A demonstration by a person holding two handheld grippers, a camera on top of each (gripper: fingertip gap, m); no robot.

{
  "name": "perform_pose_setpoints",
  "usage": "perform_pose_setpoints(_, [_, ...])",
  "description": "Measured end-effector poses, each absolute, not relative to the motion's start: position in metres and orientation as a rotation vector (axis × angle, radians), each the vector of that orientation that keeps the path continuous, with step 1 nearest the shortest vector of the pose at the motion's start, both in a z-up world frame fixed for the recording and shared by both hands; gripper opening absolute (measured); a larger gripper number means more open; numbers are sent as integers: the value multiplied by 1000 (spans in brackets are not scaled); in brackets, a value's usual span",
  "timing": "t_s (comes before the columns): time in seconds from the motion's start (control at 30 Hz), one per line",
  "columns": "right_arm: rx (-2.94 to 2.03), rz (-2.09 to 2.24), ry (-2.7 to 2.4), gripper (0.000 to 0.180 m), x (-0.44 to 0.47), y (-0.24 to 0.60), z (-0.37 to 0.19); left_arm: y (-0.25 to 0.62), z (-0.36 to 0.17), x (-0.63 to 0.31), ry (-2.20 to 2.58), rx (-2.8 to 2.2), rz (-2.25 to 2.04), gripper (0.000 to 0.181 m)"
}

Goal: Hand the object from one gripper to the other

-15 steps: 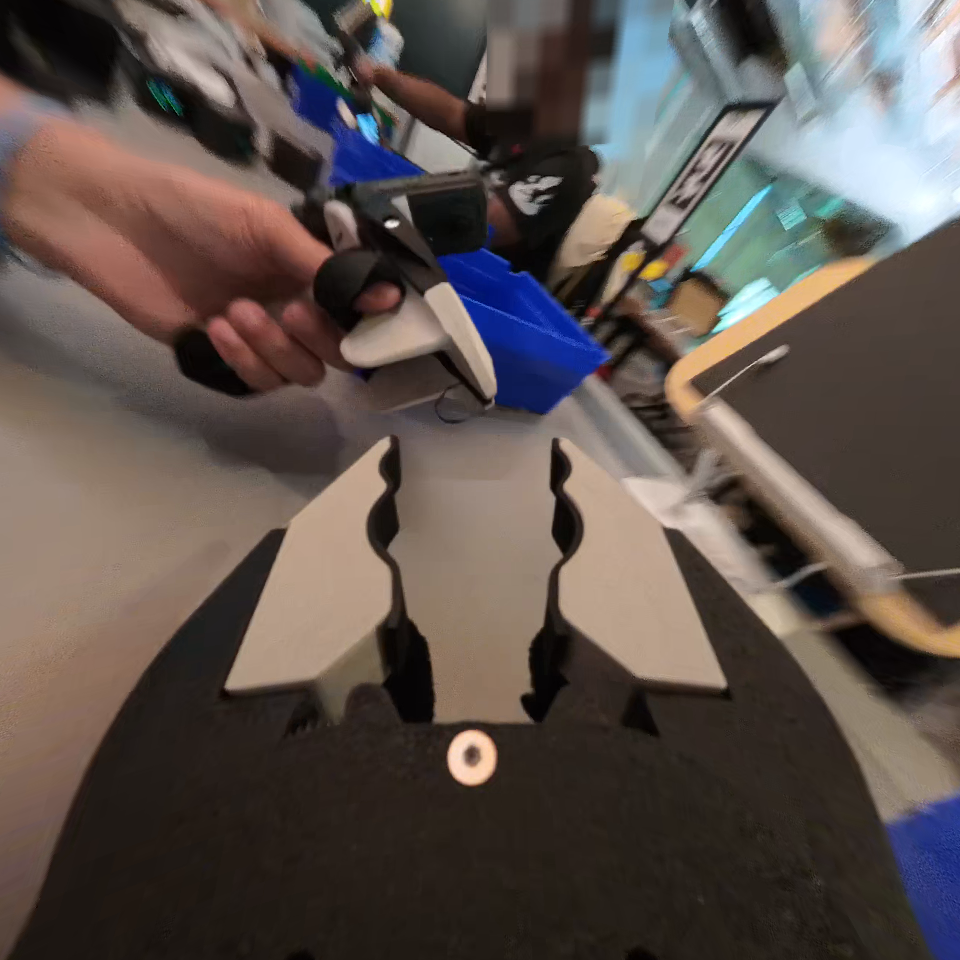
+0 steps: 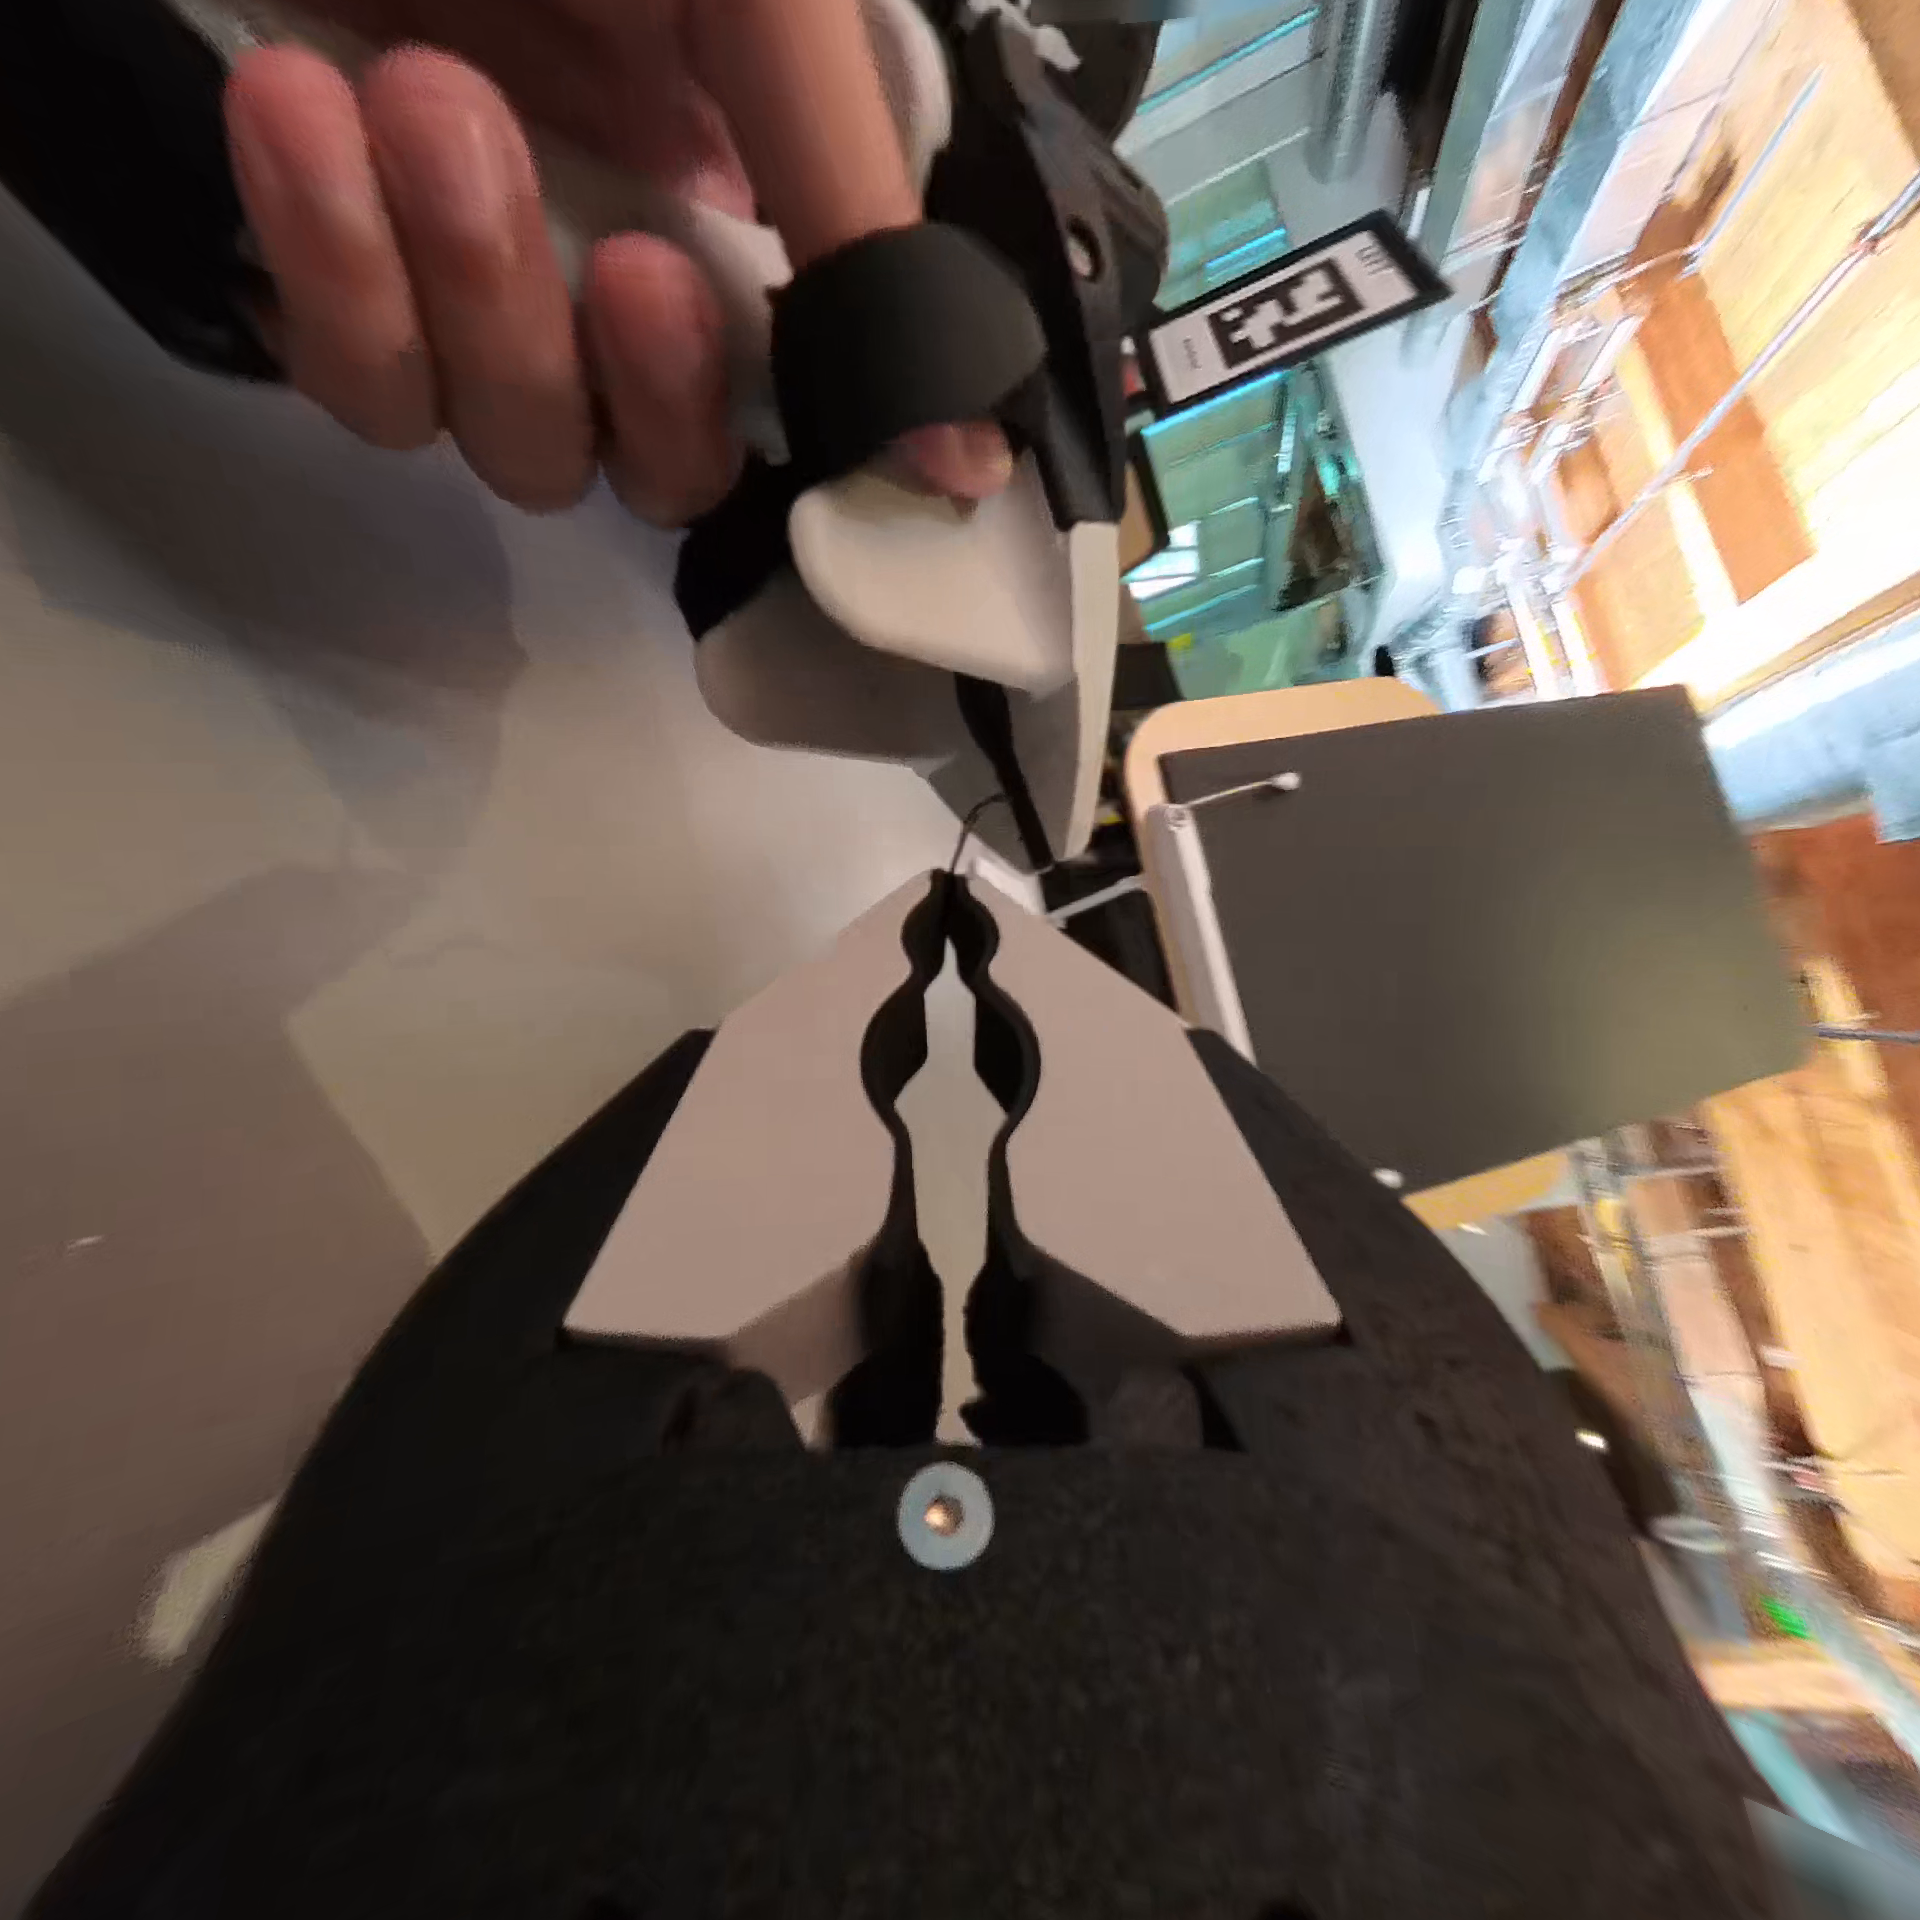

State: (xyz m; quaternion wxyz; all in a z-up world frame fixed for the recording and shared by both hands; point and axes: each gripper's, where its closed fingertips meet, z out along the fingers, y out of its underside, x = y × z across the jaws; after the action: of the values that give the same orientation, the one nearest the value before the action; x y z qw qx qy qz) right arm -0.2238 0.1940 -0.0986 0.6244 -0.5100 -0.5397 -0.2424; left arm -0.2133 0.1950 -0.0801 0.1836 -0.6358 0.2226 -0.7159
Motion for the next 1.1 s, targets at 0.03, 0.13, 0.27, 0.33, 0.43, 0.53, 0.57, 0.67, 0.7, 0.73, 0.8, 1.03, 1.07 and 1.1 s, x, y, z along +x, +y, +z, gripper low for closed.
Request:
perform_pose_setpoints(0.03, [-1190, -497, -1244, 0, -224, 192, -97, 193, -76, -214, 659, -1758, -2043, 0])
perform_pose_setpoints(0.13, [-1172, -298, -1223, 0, -224, 179, -85, 190, -42, -225, 765, -1515, -2123, 22])
perform_pose_setpoints(0.27, [-1267, 400, -1118, 0, -231, 154, -68, 193, -39, -235, 1050, -1472, -1779, 28])
perform_pose_setpoints(0.33, [-1239, 725, -1054, 0, -232, 143, -48, 191, -49, -235, 1117, -1512, -1730, 37])
perform_pose_setpoints(0.43, [-1170, 797, -1028, 0, -229, 136, -35, 175, -51, -233, 1134, -1522, -1935, 38])
perform_pose_setpoints(0.53, [-1132, 795, -1074, 0, -239, 124, -33, 153, -49, -230, 1180, -1463, -2148, 38])
perform_pose_setpoints(0.57, [-1124, 816, -1079, 0, -243, 119, -31, 144, -49, -230, 1221, -1444, -2201, 38])
perform_pose_setpoints(0.67, [-1115, 815, -1089, 0, -247, 116, -30, 123, -46, -230, 1314, -1374, -2314, 19])
perform_pose_setpoints(0.7, [-1120, 829, -1097, 0, -247, 115, -31, 119, -43, -232, 1326, -1344, -2342, 4])
perform_pose_setpoints(0.73, [-1129, 846, -1091, 0, -247, 115, -31, 119, -42, -231, 1314, -1342, -2343, 2])
perform_pose_setpoints(0.8, [-1146, 868, -1077, 0, -245, 118, -33, 120, -41, -231, 1309, -1340, -2314, 0])
perform_pose_setpoints(1.03, [-1227, 875, -924, 28, -227, 145, -36, 152, -46, -228, 1199, -1449, -2089, 0])
perform_pose_setpoints(1.07, [-1251, 843, -883, 32, -221, 154, -38, 163, -51, -228, 1159, -1505, -2013, 0])
perform_pose_setpoints(1.1, [-1280, 806, -854, 35, -216, 163, -41, 176, -57, -228, 1122, -1564, -1921, 0])
